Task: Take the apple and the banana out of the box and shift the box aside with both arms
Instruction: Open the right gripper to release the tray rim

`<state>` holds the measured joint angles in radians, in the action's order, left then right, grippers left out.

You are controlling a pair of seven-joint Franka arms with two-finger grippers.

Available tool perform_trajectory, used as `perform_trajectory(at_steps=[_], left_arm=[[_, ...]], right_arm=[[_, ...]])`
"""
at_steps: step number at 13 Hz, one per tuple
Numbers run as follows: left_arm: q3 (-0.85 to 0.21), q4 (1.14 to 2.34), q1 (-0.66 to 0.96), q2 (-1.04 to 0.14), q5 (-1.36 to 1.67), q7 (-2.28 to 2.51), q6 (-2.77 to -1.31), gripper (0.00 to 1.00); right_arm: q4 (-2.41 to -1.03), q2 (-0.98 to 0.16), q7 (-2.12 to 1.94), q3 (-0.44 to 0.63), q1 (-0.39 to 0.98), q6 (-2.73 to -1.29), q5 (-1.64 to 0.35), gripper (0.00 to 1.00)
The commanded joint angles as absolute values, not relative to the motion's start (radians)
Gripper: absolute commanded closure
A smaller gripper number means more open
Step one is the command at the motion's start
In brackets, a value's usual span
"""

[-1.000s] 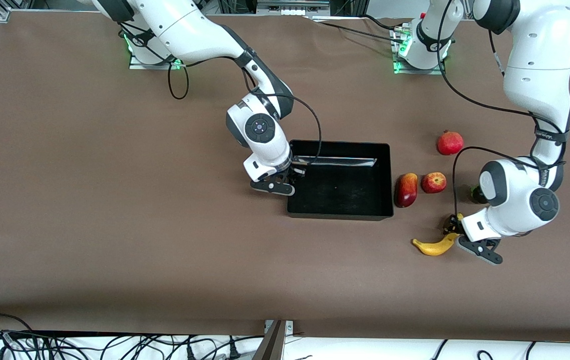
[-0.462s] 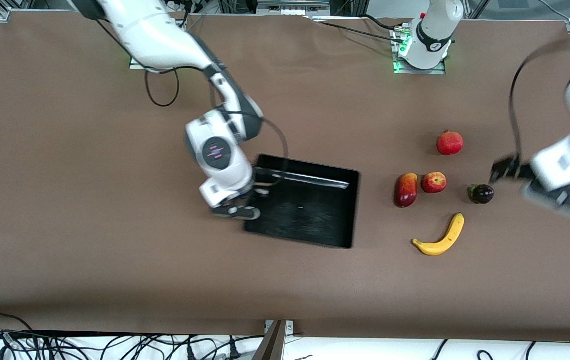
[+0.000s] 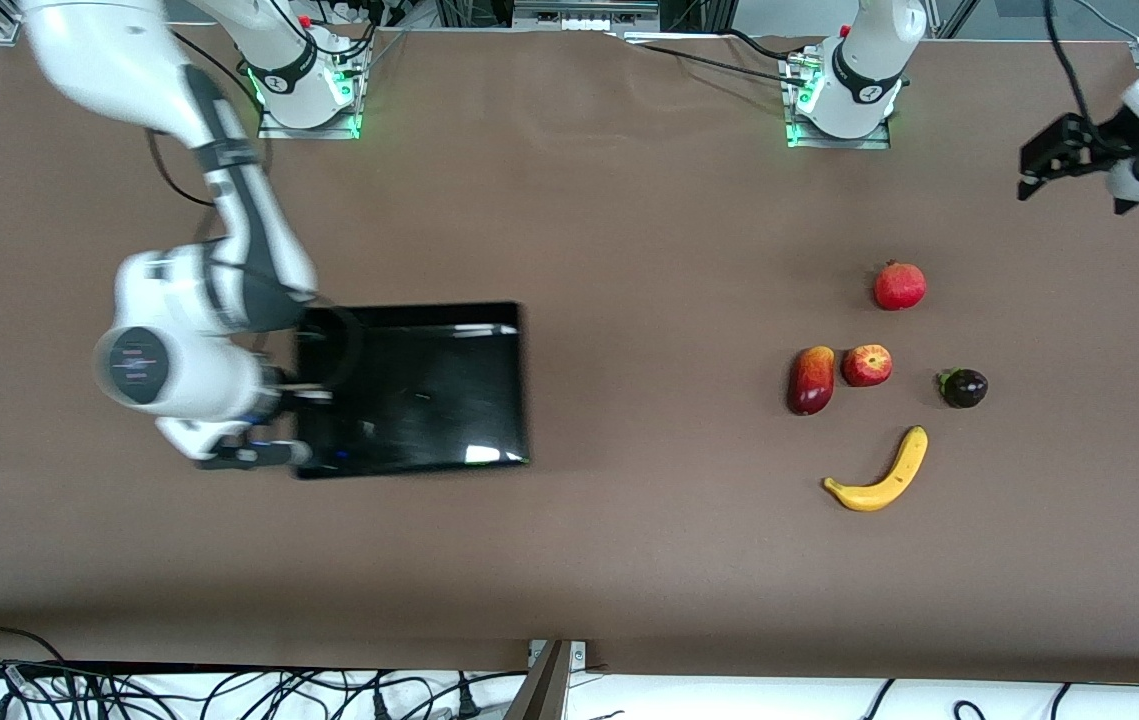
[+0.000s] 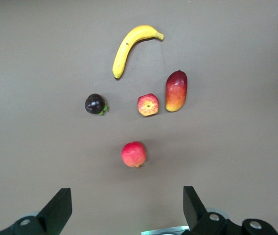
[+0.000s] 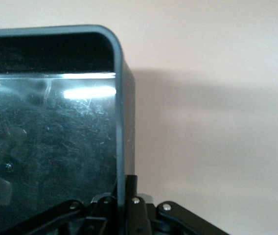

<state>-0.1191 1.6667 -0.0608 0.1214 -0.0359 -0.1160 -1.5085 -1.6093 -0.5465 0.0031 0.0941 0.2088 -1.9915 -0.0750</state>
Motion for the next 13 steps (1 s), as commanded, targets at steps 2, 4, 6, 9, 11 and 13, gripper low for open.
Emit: perform_trajectory(at_steps=[2,4,6,9,11,13], left_arm=[[-0.133,1.669,-0.08,0.126,-0.052,-0.075,-1.508,0.0],[-0.138,1.667,-0.072,0.124,-0.052,-0.052,-1.511,0.0],[-0.143,1.664,-0.074,0.126,-0.048,-0.048,-1.511,0.0],[-0.14,1.657,-0.081,0.129,-0.015,-0.041,-1.49,0.0],[-0.141,1.643,-0.083,0.127,-0.012,-0.029,-1.489,0.0],[-0.14,1.625,-0.081,0.118,-0.014,-0.032,-1.486,0.0]], right_arm=[[-1.868,-0.44,-0.177,0.213,0.189,-2.147,-0.083,1.0],[-1.975,-0.41,-0.189,0.25,0.189,-2.258,-0.084,1.0],[-1.958,-0.372,-0.172,0.275,0.19,-2.215,-0.084,0.0],[-1.838,-0.295,-0.133,0.275,0.195,-1.981,-0.068,0.0],[-1.662,-0.288,-0.091,0.273,0.196,-1.747,-0.064,0.0],[-1.48,-0.288,-0.087,0.275,0.199,-1.552,-0.048,0.0]])
